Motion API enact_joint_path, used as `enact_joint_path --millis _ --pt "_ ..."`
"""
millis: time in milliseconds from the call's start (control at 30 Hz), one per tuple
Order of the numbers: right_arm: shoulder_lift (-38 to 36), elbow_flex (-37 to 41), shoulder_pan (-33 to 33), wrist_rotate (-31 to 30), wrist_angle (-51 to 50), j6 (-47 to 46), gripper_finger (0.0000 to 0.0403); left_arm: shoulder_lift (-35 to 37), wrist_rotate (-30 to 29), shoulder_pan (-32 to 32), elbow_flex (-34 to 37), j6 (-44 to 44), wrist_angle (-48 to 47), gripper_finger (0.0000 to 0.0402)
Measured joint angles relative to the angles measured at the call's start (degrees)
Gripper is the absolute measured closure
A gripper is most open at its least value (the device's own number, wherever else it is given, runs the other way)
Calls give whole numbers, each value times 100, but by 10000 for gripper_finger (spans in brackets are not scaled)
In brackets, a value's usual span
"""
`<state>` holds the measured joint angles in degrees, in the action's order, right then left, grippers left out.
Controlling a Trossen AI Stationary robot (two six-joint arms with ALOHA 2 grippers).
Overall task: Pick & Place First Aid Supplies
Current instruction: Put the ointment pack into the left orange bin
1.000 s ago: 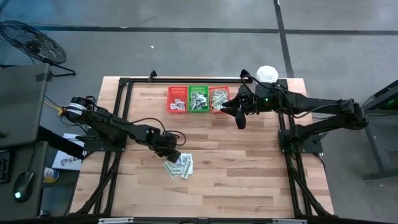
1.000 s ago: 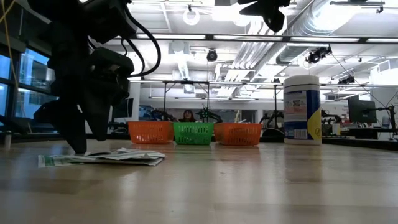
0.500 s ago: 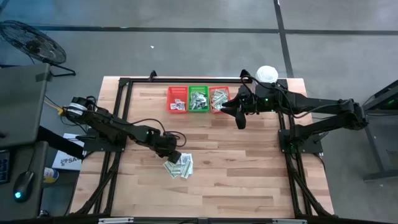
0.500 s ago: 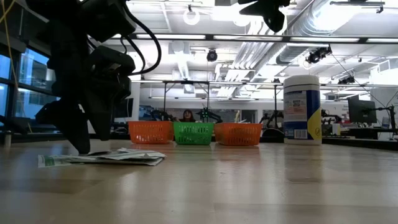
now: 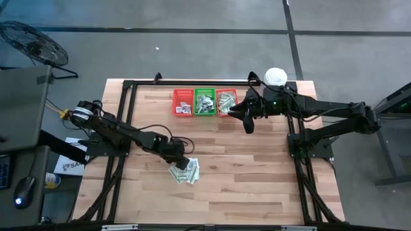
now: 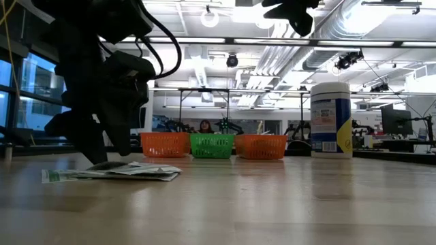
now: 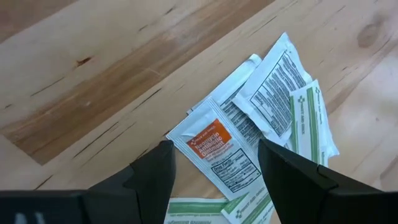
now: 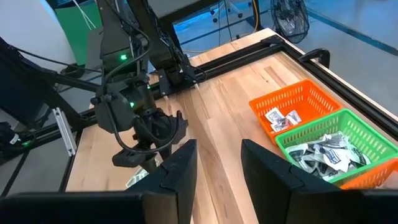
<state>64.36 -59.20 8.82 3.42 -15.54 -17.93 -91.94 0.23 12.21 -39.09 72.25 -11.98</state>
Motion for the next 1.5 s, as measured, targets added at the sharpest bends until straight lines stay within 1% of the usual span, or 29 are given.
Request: enact_joint_path --millis 167,300,367,467,600,900,1033,1067,1300,1500 --pt "0 0 0 0 -94 2 284 -108 -236 108 -16 -311 -139 173" --pt "0 0 0 -2 -199 2 284 -175 -371 233 -31 -282 -202 173" --pt "0 0 0 -4 -232 2 284 -179 -545 306 -31 -194 -213 173" --pt "0 0 0 -48 -233 2 284 -181 -597 362 -33 -145 -242 179" --pt "0 0 2 -61 -233 2 284 -186 -670 414 -31 -189 -298 213" --pt "2 0 2 -63 -250 2 284 -203 -840 546 -24 -155 -468 332" --pt "2 0 1 -63 -250 2 284 -203 -807 542 -15 -142 -514 387" --pt "2 0 2 -63 -250 4 284 -203 -805 542 -15 -137 -507 393" --pt "2 0 2 14 -269 -4 284 -149 -733 538 4 -127 -479 400" --pt "2 0 0 82 -356 -2 284 302 -804 533 51 -102 -721 401"
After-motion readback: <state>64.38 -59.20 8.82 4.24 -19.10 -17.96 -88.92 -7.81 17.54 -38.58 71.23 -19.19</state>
